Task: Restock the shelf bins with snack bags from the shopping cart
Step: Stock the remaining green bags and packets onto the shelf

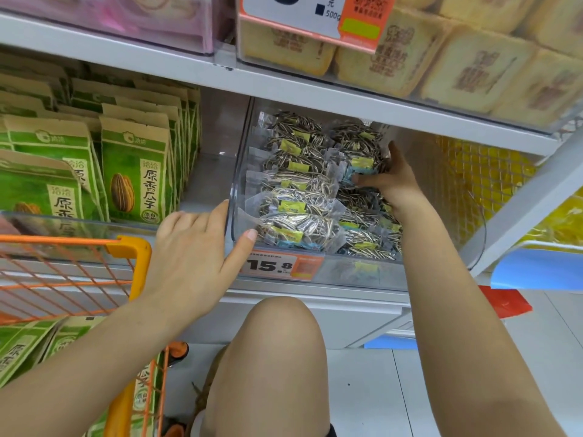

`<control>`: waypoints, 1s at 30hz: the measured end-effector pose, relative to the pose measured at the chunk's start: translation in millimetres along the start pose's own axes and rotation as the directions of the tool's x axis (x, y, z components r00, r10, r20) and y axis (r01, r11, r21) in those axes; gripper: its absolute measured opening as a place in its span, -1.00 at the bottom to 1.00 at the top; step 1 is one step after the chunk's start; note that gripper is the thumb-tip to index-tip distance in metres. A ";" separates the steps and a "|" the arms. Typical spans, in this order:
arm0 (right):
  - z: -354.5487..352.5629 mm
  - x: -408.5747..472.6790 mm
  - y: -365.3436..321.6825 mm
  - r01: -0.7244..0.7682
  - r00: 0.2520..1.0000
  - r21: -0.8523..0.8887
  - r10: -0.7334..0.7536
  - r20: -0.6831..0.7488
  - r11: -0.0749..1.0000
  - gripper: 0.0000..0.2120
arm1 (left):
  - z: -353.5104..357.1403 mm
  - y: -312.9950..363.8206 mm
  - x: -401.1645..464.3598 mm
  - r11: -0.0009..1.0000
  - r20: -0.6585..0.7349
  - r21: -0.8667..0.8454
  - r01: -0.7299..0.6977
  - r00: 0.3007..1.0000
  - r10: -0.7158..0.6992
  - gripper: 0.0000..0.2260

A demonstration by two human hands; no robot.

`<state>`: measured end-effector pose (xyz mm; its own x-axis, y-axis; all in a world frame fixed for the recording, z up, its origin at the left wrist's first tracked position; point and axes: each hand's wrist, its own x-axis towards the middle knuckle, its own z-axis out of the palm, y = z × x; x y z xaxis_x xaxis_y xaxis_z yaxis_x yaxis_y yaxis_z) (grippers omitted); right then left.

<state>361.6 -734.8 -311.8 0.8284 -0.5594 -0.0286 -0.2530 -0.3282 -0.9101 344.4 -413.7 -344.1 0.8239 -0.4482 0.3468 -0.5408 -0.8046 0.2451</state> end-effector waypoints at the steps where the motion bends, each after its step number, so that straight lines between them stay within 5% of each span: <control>1: -0.2 -1.0 -0.1 0.017 0.999 -0.015 -0.018 -0.036 1.000 -0.03 | -0.2 -0.2 -0.1 1.000 0.000 0.001 -0.001 1.000 0.001 -0.57; 10: 5.0 -0.1 0.4 -0.004 1.000 -0.024 0.004 0.006 1.000 -0.04 | 1.3 -2.5 0.2 1.000 0.007 -0.001 -0.002 1.000 0.002 -0.52; 14: 11.4 -1.1 -2.2 -0.067 0.995 0.045 0.070 -0.067 0.997 -0.22 | 0.0 -3.3 -0.9 1.000 0.025 0.002 -0.022 0.999 0.022 -0.49; 19: 10.2 -6.7 -13.6 -0.203 0.965 0.211 0.232 -0.122 0.956 -0.38 | -7.8 -6.4 6.1 1.000 0.238 0.031 -0.002 0.971 -0.005 -0.36; 22: 10.7 -29.5 -25.3 -0.228 0.953 0.014 0.226 -0.201 0.974 -0.44 | -18.0 -12.9 8.6 0.980 0.317 -0.196 0.032 0.948 0.032 -0.35; 27: 22.3 -101.4 -42.5 0.192 0.944 -0.324 -0.264 -0.196 0.927 -0.54 | -76.2 -49.7 -12.3 0.837 0.224 -0.537 0.105 0.974 0.021 -0.49; 30: 51.2 -150.2 -66.1 0.488 0.871 -0.162 -0.466 0.156 0.857 -0.55 | -109.8 -93.3 -44.7 0.785 0.241 -0.591 0.184 0.969 -0.046 -0.61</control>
<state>279.5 -590.1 -268.5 0.9174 -0.2151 0.3347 0.1063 -0.6782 -0.7272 339.4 -275.7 -283.1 0.8643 -0.4915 0.1065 -0.3728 -0.4841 0.7916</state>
